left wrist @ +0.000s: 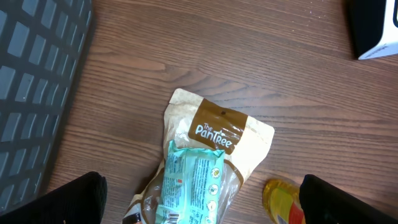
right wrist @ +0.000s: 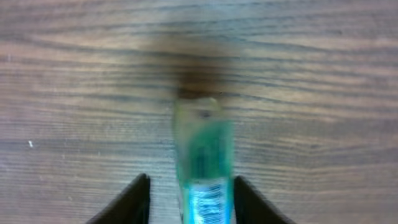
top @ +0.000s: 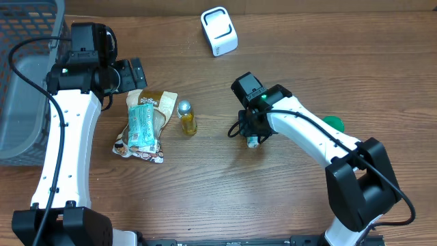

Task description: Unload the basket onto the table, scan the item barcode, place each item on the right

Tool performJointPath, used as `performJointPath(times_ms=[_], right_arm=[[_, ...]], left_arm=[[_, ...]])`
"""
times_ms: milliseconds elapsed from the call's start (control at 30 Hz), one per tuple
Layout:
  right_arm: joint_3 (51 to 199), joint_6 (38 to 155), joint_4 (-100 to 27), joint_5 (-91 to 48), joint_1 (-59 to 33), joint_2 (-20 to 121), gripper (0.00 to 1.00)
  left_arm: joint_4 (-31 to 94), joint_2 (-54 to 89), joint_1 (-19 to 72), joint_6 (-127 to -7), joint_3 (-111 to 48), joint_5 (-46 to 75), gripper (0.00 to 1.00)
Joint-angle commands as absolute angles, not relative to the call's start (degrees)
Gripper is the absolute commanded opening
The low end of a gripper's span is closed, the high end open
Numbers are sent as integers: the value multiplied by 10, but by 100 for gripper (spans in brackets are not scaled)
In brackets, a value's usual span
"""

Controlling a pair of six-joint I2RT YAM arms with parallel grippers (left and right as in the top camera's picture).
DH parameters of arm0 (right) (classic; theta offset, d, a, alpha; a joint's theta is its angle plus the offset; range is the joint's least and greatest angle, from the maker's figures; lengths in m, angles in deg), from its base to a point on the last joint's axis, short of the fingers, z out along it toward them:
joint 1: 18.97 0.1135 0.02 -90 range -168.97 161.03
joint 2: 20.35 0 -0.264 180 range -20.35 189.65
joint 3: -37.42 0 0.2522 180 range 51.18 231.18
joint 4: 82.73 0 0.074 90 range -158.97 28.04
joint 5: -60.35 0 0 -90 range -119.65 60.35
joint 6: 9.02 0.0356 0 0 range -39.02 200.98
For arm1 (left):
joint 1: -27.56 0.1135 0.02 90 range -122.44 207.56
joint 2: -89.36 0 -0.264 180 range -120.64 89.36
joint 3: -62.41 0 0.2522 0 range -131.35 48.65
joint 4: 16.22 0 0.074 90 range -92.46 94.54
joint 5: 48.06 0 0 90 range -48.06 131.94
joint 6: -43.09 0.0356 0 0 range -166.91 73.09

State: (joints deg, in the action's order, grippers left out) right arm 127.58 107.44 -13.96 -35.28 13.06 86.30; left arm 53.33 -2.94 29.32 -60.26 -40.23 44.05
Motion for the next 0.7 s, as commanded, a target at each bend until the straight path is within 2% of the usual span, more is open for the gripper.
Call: performJointPath(times_ms=[0,100,200,667], right_arm=[[1281,1073,-145,-358,138,852,47],[1281,1073,-151,-342,139,852,57],[1281,1073,-163,-318,139,852,60],[1281,1075,-198,-254,139,852,63]], left_arm=[[534,-30,294,-606,-415,438,99],[534,-30,294,-606,-415,438,100],[534,-30,294,-606,-415,438,99],[534,-30,294,-606,-415,438,100]])
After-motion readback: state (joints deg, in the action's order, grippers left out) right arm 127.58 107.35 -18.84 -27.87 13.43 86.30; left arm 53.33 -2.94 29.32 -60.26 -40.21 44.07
